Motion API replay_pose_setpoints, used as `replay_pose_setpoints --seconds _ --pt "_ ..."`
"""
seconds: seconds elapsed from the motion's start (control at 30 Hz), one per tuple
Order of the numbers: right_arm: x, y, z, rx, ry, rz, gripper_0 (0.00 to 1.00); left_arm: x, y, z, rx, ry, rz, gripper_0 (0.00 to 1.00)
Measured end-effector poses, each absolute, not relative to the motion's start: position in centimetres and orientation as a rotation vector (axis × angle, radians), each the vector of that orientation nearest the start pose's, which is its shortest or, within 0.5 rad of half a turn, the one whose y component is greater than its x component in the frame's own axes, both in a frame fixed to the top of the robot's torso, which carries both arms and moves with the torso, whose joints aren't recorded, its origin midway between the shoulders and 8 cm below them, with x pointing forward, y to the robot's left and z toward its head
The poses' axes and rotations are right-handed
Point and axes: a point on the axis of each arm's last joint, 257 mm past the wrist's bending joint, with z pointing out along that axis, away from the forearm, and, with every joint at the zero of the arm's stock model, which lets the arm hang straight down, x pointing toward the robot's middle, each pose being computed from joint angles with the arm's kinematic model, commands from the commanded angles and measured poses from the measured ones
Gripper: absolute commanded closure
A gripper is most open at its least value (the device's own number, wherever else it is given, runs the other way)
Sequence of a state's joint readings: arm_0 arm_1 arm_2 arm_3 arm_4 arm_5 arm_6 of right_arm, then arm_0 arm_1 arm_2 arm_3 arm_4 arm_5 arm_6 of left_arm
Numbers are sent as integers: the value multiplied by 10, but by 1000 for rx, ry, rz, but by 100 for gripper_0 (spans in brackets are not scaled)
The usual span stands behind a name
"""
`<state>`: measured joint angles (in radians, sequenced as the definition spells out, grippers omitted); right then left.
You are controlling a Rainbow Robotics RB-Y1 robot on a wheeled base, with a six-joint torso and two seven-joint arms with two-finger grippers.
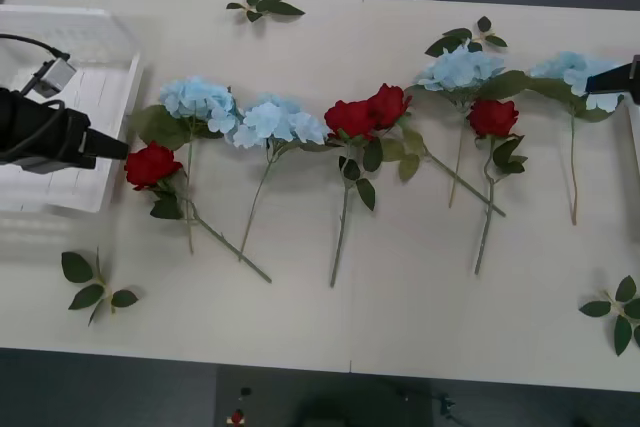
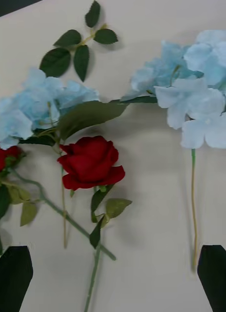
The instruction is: Put the red flowers into the right box and the blue flowers into the left box
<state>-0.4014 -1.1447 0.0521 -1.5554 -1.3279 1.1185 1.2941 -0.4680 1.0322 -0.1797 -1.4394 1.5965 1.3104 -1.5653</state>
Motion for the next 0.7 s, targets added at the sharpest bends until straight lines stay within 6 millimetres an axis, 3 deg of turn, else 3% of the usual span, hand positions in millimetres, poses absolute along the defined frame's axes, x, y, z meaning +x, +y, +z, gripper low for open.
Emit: replay_pose_setpoints --seconds 0.17,0.47,0.7 --pt "532 -412 -148 206 2392 302 0 472 286 -203 21 2659 -774 16" --pt "551 -448 -179 273 2342 146 0 472 260 -212 -342 2698 -918 16" --pt "573 -464 -213 305 2290 46 0 483 283 -239 -416 2711 -711 16"
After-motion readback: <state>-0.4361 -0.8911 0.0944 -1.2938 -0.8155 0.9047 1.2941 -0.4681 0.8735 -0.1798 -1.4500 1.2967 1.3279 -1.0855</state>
